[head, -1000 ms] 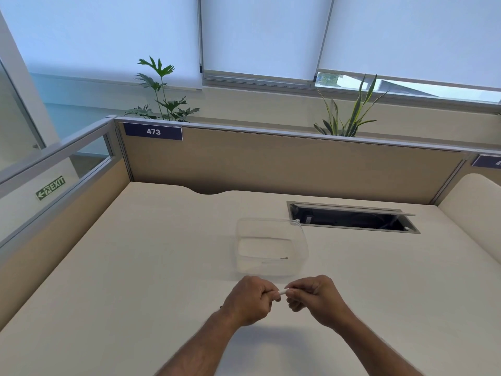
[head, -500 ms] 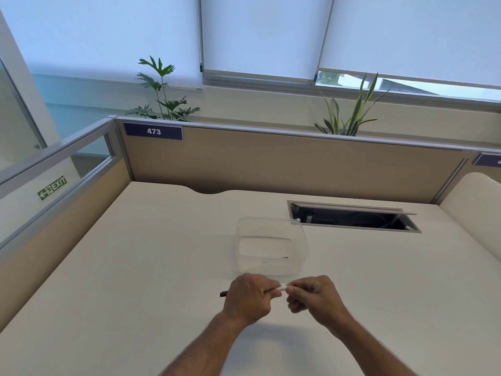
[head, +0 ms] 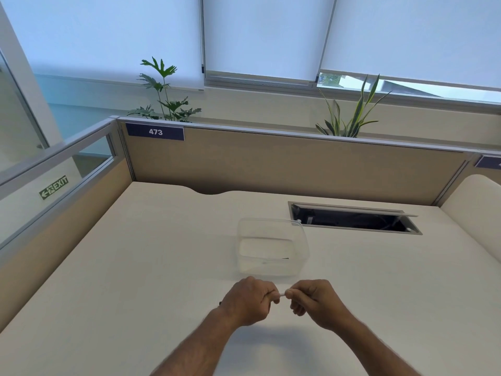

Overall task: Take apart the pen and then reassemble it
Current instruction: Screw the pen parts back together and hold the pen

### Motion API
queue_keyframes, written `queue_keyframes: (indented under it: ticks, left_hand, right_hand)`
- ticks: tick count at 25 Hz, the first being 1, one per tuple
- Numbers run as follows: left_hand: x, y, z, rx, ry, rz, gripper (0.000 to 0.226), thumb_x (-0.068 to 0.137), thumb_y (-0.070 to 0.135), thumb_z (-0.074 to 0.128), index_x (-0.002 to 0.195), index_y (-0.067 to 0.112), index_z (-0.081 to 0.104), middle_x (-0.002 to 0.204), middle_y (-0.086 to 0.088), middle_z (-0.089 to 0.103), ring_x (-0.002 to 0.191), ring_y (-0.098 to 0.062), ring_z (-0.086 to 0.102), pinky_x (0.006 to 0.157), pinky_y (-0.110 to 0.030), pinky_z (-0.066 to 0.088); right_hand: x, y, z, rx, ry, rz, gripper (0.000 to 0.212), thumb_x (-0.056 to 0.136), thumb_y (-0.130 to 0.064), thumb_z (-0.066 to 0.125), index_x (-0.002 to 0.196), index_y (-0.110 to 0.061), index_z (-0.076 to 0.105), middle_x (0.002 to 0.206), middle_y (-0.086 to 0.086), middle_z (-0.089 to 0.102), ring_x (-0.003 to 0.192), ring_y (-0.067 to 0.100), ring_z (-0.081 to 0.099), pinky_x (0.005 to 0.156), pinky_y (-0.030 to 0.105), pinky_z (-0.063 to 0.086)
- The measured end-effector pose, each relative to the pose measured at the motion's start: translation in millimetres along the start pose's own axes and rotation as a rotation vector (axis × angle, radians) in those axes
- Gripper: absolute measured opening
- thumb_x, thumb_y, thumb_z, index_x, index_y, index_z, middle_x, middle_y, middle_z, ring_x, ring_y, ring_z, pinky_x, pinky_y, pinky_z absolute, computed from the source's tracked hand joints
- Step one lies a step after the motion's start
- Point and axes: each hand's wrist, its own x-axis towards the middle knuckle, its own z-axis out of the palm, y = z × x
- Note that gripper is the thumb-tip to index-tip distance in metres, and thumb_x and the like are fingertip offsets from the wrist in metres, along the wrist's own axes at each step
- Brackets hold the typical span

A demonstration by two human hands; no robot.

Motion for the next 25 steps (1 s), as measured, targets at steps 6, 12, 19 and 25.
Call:
queue_keyframes:
  ticks: [6,12,19,25]
  left_hand:
    - [2,-1,2,0.097,0.073,0.083,0.030,0.089,0.039,0.047,0.081,0.020,0.068,0.070,0.000,0.071,0.062,-0.018,0.059,0.058,-0.033,0.051]
    - [8,-1,-1,0.084,0.158,0.096,0.023,0.083,0.046,0.058,0.092,0.029,0.072,0.073,0.004,0.072,0.065,-0.013,0.061,0.057,-0.030,0.051]
    - [3,7,-7,-0.109,-0.080,-0.069,0.031,0.093,0.031,0.051,0.079,0.015,0.073,0.062,-0.004,0.069,0.046,-0.005,0.052,0.056,-0.030,0.053]
    - [4,6,-4,-0.136,-0.088,-0.040,0.028,0.092,0.029,0.054,0.077,0.016,0.073,0.065,-0.002,0.071,0.057,-0.014,0.061,0.061,-0.034,0.055]
  right_hand:
    - [-3,-4,8,0.016,0.006,0.080,0.051,0.100,-0.031,0.052,0.051,-0.018,0.057,0.041,0.003,0.055,0.035,0.017,0.048,0.041,0.025,0.042]
    - [-2,-6,8,0.083,0.006,0.169,0.060,0.098,-0.044,0.048,0.050,-0.011,0.059,0.042,0.007,0.057,0.035,0.021,0.050,0.038,0.024,0.042]
    - [-7,9,5,-0.437,0.127,-0.240,0.053,0.096,-0.059,0.032,0.070,-0.018,0.052,0.055,-0.001,0.059,0.048,0.016,0.054,0.051,0.039,0.048]
    - [-5,13,13,-0.367,0.195,-0.214,0.061,0.097,-0.055,0.035,0.056,-0.013,0.048,0.044,0.000,0.044,0.040,0.015,0.040,0.047,0.037,0.037]
